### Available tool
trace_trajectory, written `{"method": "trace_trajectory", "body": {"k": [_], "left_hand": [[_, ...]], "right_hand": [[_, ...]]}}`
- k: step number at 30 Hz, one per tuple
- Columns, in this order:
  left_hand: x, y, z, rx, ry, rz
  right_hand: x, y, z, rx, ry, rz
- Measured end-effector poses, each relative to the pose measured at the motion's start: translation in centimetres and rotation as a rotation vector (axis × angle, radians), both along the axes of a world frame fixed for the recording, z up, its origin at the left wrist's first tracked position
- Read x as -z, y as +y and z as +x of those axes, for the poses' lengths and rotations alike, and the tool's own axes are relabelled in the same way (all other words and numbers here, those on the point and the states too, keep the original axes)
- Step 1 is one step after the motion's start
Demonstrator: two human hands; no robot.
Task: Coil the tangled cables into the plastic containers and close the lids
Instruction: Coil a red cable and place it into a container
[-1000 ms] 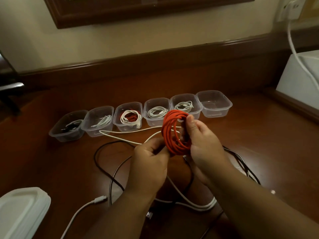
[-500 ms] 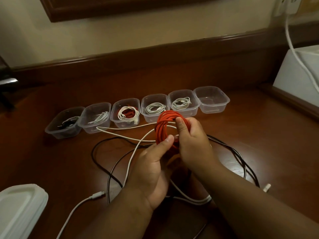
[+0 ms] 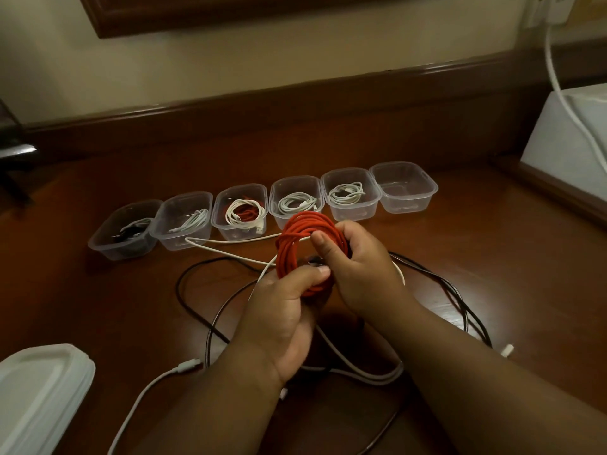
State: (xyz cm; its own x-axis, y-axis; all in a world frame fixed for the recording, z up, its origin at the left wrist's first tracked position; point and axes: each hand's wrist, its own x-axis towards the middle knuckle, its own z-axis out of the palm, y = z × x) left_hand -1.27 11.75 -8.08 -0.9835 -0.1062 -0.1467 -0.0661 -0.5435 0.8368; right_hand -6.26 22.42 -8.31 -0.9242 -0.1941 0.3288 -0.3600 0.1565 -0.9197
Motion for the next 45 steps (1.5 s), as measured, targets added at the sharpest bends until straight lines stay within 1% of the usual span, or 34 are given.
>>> {"method": "trace_trajectory", "body": {"k": [3, 6, 8, 11, 15, 19, 21, 23, 24, 27, 30, 32, 35, 39, 42, 45], "left_hand": [[0.0, -0.1, 0.0, -0.116, 0.045, -0.219], [-0.2, -0.4, -0.1, -0.112, 0.067, -0.285], [-0.3, -0.7, -0.2, -0.08, 0.073, -0.275], [-0.6, -0.8, -0.2, -0.019, 0.069, -0.164], [-0.4, -0.7, -0.1, 0.056, 0.085, -0.066], [-0.2, -0.8, -0.4, 0.081, 0.095, -0.051], [0.0, -1.1, -0.7, 0.07, 0.061, -0.06], [0.3, -1.3, -1.0, 0.042, 0.014, -0.135], [0.3, -1.3, -1.0, 0.03, -0.006, -0.213], [0.0, -1.5, -0.9, 0.075, -0.054, -0.468], [-0.4, -2.1, -1.0, 0.102, -0.108, -0.629], [-0.4, -2.5, -1.1, 0.106, -0.155, -0.692], [-0.7, -2.4, -1.0, 0.11, -0.178, -0.67], [-1.2, -2.4, -0.7, 0.07, -0.1, -0.542], [-1.4, -2.5, -0.6, 0.065, -0.088, -0.355], [-1.4, -2.4, -0.6, 0.099, -0.092, -0.231]], "right_hand": [[0.2, 0.0, -0.3, 0.027, -0.018, -0.042], [0.4, 0.0, -0.4, 0.059, -0.013, -0.086], [0.4, 0.0, -0.5, 0.064, -0.033, -0.107], [0.5, 0.0, -0.6, 0.039, -0.091, -0.154], [0.7, -0.2, -0.6, 0.003, -0.152, -0.132], [0.8, 0.0, -0.8, 0.044, -0.109, -0.161], [0.8, 0.1, -0.8, 0.077, -0.033, -0.135], [1.0, 0.1, -0.7, 0.098, 0.071, -0.057], [1.0, 0.1, -0.6, 0.112, 0.114, -0.023], [1.1, 0.2, -0.8, 0.157, 0.168, 0.032], [1.1, 0.6, -1.2, 0.185, 0.219, 0.083], [1.1, 0.8, -1.5, 0.219, 0.255, 0.1], [1.1, 1.0, -1.7, 0.234, 0.28, 0.114], [1.1, 1.4, -2.1, 0.251, 0.246, 0.101], [0.8, 1.7, -2.3, 0.225, 0.152, 0.067], [0.3, 1.8, -2.1, 0.165, 0.025, -0.07]]}}
